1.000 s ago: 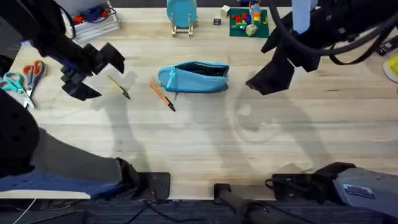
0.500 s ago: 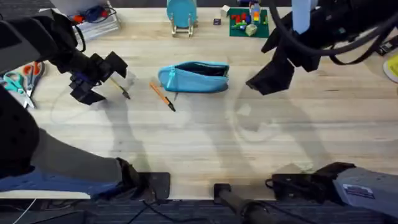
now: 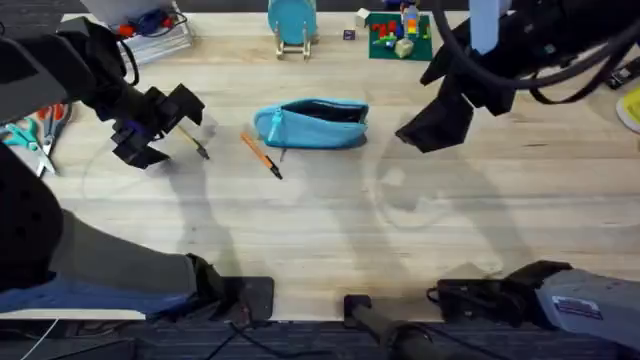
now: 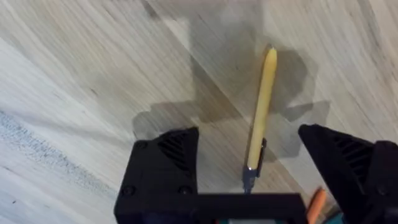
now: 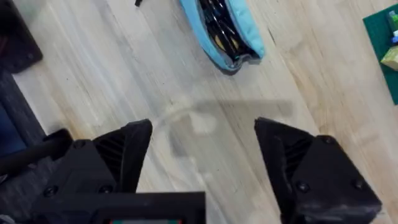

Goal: Unzip the bag, pick up the pens from the table one at a time and place them inside, then zip the bag closed.

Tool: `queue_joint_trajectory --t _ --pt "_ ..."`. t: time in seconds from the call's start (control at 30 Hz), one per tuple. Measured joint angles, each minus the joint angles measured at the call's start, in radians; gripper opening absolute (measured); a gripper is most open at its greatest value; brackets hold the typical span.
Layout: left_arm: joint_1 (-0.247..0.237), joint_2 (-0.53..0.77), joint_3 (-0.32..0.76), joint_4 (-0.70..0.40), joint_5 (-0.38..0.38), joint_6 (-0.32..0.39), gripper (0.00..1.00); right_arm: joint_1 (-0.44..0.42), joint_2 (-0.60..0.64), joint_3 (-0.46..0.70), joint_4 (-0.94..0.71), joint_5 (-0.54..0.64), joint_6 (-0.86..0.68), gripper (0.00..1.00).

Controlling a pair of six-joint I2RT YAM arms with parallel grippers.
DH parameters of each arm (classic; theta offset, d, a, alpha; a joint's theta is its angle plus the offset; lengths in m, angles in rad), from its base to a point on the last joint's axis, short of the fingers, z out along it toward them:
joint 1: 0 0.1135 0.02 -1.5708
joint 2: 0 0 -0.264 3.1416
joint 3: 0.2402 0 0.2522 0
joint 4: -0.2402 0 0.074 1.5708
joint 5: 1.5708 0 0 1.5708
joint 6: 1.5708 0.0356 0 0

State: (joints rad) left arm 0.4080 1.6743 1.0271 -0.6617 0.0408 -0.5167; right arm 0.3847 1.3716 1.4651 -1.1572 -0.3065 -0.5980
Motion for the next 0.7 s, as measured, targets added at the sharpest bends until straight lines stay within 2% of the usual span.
queue_joint_trajectory --t 0.13,0.23,0.37,0.43,0.53,0.7 --pt "-0.002 0.004 0.0 0.0 -0.005 0.0 0.986 0.0 0.0 0.0 0.0 0.0 0.0 0.996" --pt "-0.002 0.008 0.001 -0.006 -0.023 0.0 0.85 0.0 0.0 0.0 0.0 0.0 0.0 0.997" --pt "0.009 0.014 0.0 -0.023 -0.072 0.002 0.452 0.0 0.0 0.0 0.0 0.0 0.0 0.998" --pt "0.013 0.014 -0.001 -0.011 -0.07 0.001 0.272 0.0 0.0 0.0 0.0 0.0 0.0 0.997" --pt "0.008 0.016 0.0 0.006 -0.051 0.001 0.07 0.0 0.0 0.0 -0.001 0.0 0.0 0.997" --pt "0.007 0.015 0.0 0.005 -0.046 0.0 0.05 0.0 0.0 0.0 0.0 0.0 0.0 0.996"
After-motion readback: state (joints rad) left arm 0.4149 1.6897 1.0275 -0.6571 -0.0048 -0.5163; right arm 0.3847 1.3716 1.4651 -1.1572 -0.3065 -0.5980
